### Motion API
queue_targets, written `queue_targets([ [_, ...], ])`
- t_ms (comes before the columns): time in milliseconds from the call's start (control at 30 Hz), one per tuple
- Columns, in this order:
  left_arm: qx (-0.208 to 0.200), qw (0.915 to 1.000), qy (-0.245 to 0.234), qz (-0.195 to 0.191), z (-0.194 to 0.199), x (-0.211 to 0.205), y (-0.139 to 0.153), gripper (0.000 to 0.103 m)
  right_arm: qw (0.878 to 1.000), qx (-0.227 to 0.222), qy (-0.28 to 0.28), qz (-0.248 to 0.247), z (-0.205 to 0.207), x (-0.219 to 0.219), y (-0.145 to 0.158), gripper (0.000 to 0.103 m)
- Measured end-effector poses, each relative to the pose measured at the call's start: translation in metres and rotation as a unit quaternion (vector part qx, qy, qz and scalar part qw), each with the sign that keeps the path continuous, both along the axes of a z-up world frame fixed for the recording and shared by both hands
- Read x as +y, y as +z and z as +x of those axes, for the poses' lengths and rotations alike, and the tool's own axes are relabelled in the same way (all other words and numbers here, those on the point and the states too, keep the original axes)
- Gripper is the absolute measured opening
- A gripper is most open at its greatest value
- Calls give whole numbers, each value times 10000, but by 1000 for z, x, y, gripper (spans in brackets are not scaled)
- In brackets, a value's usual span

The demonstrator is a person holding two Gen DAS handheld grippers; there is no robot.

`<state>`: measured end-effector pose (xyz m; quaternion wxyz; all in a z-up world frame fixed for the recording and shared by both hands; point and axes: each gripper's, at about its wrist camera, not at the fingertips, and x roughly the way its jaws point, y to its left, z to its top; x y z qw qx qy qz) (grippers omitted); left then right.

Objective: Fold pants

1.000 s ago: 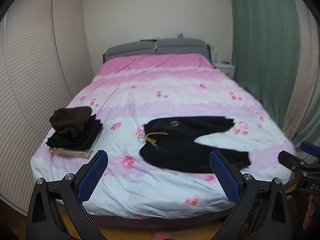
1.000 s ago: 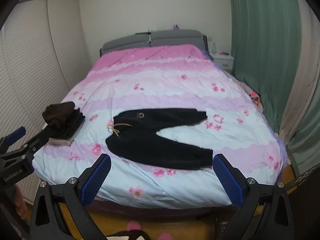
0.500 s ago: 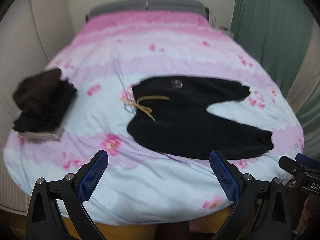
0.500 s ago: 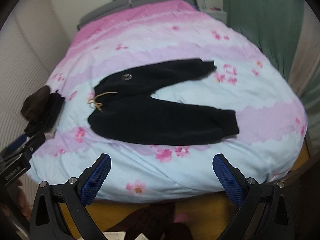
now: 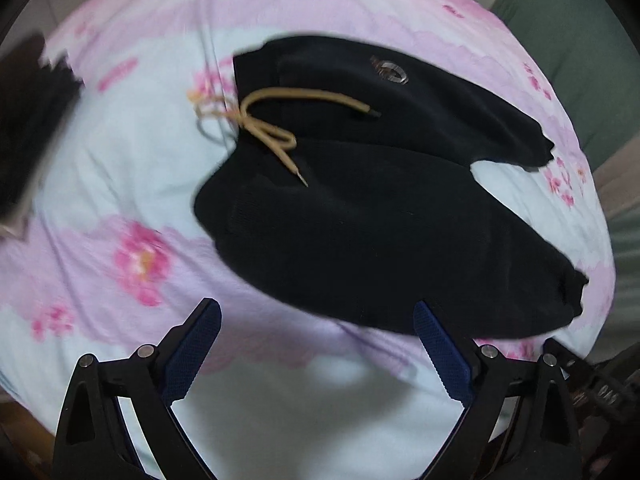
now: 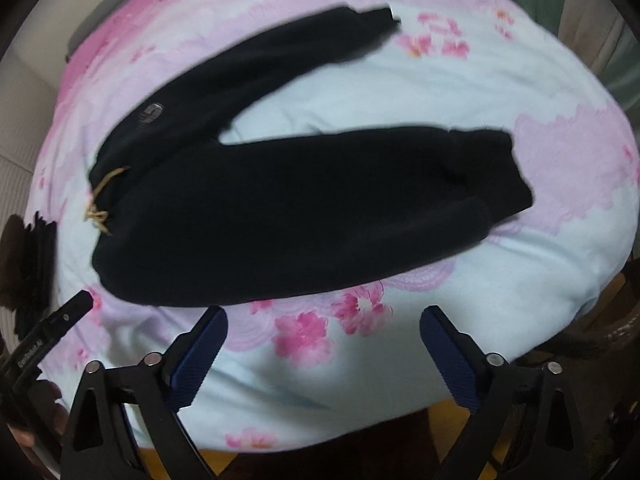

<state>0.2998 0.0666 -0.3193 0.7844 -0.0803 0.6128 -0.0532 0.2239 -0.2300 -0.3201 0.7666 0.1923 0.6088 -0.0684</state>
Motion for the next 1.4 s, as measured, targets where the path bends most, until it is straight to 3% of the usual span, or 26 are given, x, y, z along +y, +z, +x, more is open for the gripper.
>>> queue_targets([
  [233,775,9927,682,-624,22,11,-46,94,9987,263,-262,356,19,-7,-37,92],
  [467,1222,9870,818,-650,36,10,-71,91,9965,466,-406,561,31,-11,-66,88],
  [500,1246,9866,814,-663,37,9,-70,84,9964,486,-406,570,34,-13,-68,85],
  [567,1243,9874,740,-640,40,7,-63,73,9961,544,-414,552,42,-18,-73,63],
  [667,1088,9890,801,-602,38,11,-45,45,9926,616,-706,773,51,-37,-73,35],
  [700,1049,9890,869,-582,35,16,-37,37,9912,580,-808,873,51,-43,-69,31],
  [800,780,9892,1028,-688,27,25,-10,28,9881,366,-922,1175,49,-57,-51,23],
  [1033,81,9929,961,-697,13,27,64,21,9899,-501,-385,1266,47,-60,41,19],
  [1133,-57,9931,945,-690,15,22,91,21,9849,-730,-197,1557,49,-68,78,19],
  [1200,-110,9921,1006,-742,15,20,104,19,9817,-840,-124,1703,50,-68,95,18],
  [1267,-179,9917,1054,-717,18,19,114,10,9793,-893,-85,1813,52,-66,102,18],
  [1400,-311,9900,1190,-693,32,7,119,10,9770,-936,71,1913,63,-64,112,18],
])
